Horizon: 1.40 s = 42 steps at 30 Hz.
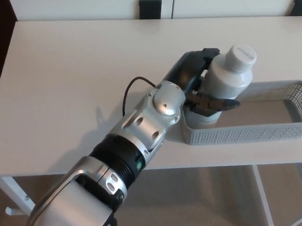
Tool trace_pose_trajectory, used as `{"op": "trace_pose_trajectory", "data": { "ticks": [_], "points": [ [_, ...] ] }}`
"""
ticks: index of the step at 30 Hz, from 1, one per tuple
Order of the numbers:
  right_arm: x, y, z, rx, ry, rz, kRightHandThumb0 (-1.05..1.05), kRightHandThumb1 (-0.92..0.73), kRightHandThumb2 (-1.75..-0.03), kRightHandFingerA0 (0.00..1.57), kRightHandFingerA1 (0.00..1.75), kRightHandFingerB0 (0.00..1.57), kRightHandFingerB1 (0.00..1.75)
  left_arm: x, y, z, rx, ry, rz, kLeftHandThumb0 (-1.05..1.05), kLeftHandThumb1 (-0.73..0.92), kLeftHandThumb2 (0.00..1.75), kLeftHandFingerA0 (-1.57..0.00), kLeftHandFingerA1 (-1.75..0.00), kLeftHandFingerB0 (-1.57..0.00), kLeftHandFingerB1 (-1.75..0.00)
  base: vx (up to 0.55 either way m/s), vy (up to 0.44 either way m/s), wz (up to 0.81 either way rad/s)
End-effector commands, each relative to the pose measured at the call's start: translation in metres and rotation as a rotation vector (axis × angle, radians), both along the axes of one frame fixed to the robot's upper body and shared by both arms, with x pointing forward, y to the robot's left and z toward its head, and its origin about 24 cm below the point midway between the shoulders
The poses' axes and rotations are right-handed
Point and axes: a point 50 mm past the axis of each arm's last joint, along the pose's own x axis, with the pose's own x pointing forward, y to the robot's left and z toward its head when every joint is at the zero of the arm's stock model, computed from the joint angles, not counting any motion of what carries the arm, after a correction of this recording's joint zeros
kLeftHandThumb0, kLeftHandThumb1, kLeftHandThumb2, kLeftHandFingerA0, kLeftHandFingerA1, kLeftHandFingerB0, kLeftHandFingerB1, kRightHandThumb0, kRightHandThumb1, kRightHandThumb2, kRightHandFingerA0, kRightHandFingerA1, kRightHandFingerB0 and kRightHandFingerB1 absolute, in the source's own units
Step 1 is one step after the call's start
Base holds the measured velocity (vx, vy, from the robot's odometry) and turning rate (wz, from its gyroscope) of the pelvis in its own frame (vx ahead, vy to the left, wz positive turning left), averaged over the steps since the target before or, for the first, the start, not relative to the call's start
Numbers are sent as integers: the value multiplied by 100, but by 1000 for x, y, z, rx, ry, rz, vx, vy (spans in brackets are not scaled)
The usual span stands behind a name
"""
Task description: The robot walk up to a desk on which a bottle is kept on the left hand side and a container is kept on the right hand side. The robot uses its left hand to pick up the bottle and places it in the container.
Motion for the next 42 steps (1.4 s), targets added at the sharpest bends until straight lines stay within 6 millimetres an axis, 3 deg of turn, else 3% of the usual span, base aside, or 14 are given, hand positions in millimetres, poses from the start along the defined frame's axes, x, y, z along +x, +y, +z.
{"op": "trace_pose_trajectory", "data": {
  "ticks": [1, 4, 5, 14, 16, 17, 19, 22, 23, 24, 27, 30, 35, 42],
  "points": [
    [9, 0, 5, -18, -11, 5, 2, -58, -157, 92, 120, 70, 106, -13, -23, -7, -22, 94, -178, -91, 53, 96, 0, -3, 0, -4, 0, 0, 0],
    [10, 0, 5, -18, -15, 7, 2, -58, -157, 92, 120, 70, 106, -12, -23, -7, -30, 98, -182, -91, 53, 96, 0, -3, 0, -4, 0, 0, 0],
    [11, -1, 4, -2, -23, 1, 3, -55, -154, 99, 124, 77, 109, -12, -19, -10, -66, 130, -178, -98, 70, 61, 0, 0, 0, 0, 0, 0, 0],
    [11, -1, 2, -5, -5, -4, 1, -57, -152, 92, 118, 71, 104, -5, 7, -5, -84, 94, -155, -105, 66, 61, 0, 0, 0, 0, 0, 0, 0],
    [12, -2, 2, -7, -8, 0, -1, -54, -151, 94, 119, 72, 105, -1, 15, 8, -90, 50, -164, -100, 55, 97, 0, 0, 0, 0, 0, 0, 0],
    [12, -3, 2, -12, -6, 1, -2, -53, -149, 94, 118, 71, 103, 2, 22, 22, -96, 8, -173, -101, 66, 60, 0, 0, 0, 0, 0, 0, 0],
    [12, -3, 3, -19, 1, -3, 0, -54, -149, 91, 116, 70, 102, 6, 32, 42, -106, -51, -184, -99, 54, 91, 0, 0, 0, 0, 0, 0, 0],
    [12, -5, 2, -24, 9, -9, 2, -52, -146, 94, 116, 72, 102, 11, 50, 79, -125, -163, -198, -97, 52, 90, 0, 0, 0, 0, 0, 0, 0],
    [13, -6, 2, -28, 7, -7, 3, -53, -146, 96, 117, 73, 103, 12, 56, 94, -128, -205, -202, -96, 67, 61, 0, 0, 0, 0, 0, 0, 0],
    [14, -7, 1, -38, 7, -3, 4, -51, -143, 94, 115, 72, 101, 11, 70, 123, -149, -286, -210, -95, 55, 90, 0, 0, 0, 0, 0, 0, 0],
    [16, -11, 1, -63, 9, 10, 4, -51, -142, 91, 112, 69, 98, 3, 94, 175, -171, -419, -226, -96, 56, 90, 0, 0, 0, 0, 0, 0, 0],
    [19, -15, 3, -77, 15, 20, 2, -49, -142, 91, 112, 72, 100, -47, 148, 239, -157, -694, -222, -93, 51, 85, 0, 0, 0, 0, 0, 0, 0],
    [17, -18, 1, -88, 29, 14, 1, -49, -139, 88, 108, 66, 96, -83, 182, 249, -151, -746, -216, -98, 61, 58, 0, 0, 0, 0, -51, -15, 1],
    [17, -37, 15, -143, 48, -21, -6, -63, -151, 48, 92, 24, 78, -160, 266, 197, -45, -751, -61, -89, 50, 92, -1, -8, 0, 0, -64, -18, 1]
  ]
}}
